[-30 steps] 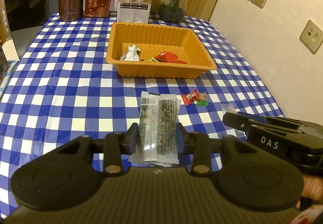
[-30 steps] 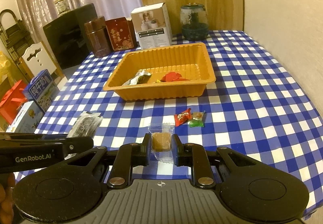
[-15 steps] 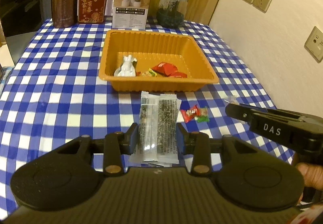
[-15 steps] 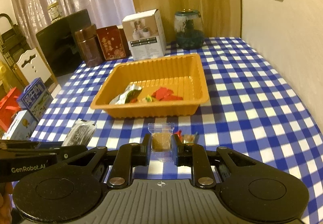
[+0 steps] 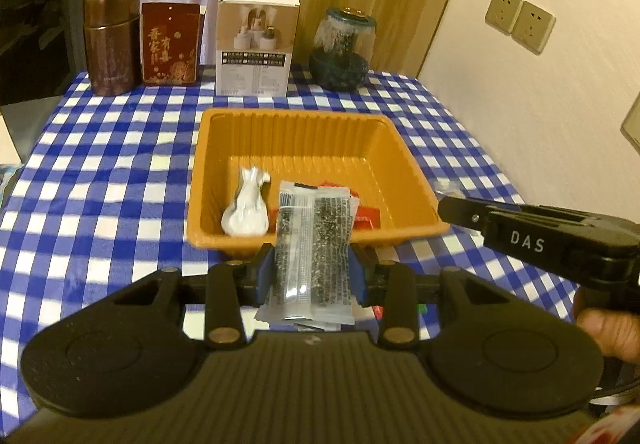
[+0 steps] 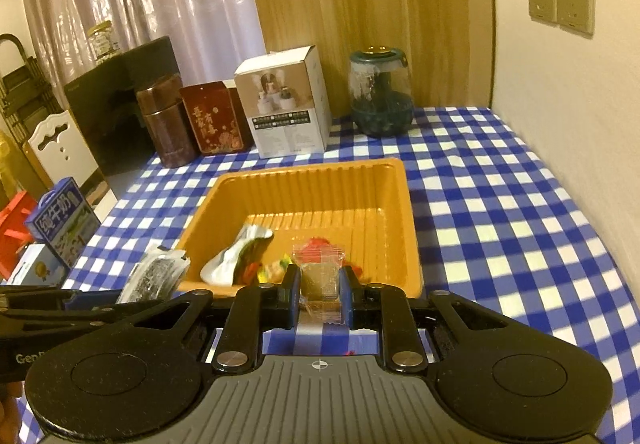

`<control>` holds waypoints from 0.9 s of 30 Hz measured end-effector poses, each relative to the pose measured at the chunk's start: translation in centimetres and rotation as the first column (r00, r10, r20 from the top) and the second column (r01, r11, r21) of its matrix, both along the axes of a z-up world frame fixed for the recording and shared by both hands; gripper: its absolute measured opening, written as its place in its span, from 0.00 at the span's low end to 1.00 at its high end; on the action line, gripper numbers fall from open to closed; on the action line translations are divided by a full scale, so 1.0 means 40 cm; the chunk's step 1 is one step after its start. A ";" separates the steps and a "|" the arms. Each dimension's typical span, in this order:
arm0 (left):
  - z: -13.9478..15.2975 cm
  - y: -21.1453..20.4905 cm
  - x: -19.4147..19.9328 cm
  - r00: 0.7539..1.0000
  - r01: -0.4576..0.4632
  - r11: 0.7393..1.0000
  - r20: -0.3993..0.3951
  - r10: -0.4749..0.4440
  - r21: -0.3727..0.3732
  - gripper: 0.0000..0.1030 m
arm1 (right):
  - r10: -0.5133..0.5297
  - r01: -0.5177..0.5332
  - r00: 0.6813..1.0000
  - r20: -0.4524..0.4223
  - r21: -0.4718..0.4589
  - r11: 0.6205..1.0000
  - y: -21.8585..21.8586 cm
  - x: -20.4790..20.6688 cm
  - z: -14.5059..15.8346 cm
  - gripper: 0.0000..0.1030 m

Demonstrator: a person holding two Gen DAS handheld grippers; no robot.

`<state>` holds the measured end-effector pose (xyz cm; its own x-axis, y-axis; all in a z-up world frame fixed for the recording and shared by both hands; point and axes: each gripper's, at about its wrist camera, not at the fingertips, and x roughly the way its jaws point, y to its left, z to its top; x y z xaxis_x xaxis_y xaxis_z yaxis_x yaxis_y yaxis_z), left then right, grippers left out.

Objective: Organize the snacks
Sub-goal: 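Lower the seaweed packet and square cake into the orange tray with both tools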

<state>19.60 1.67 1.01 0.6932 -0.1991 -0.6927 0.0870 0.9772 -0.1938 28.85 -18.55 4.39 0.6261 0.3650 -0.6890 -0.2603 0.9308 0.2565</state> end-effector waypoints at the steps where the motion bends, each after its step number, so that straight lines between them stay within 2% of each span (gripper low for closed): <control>1: 0.000 0.001 0.012 1.000 0.000 1.000 0.002 0.000 0.000 0.34 | 0.000 0.000 1.000 -0.002 -0.001 1.000 0.002 0.015 -0.003 0.20; 13: -0.025 0.014 0.160 1.000 -0.010 1.000 -0.018 0.010 -0.003 0.34 | 0.003 -0.004 0.999 -0.052 -0.005 1.000 0.022 0.140 -0.059 0.21; 27: -0.064 0.030 0.255 0.999 -0.021 1.000 -0.044 0.021 -0.008 0.34 | -0.010 0.010 0.996 -0.089 -0.005 1.000 0.022 0.199 -0.107 0.21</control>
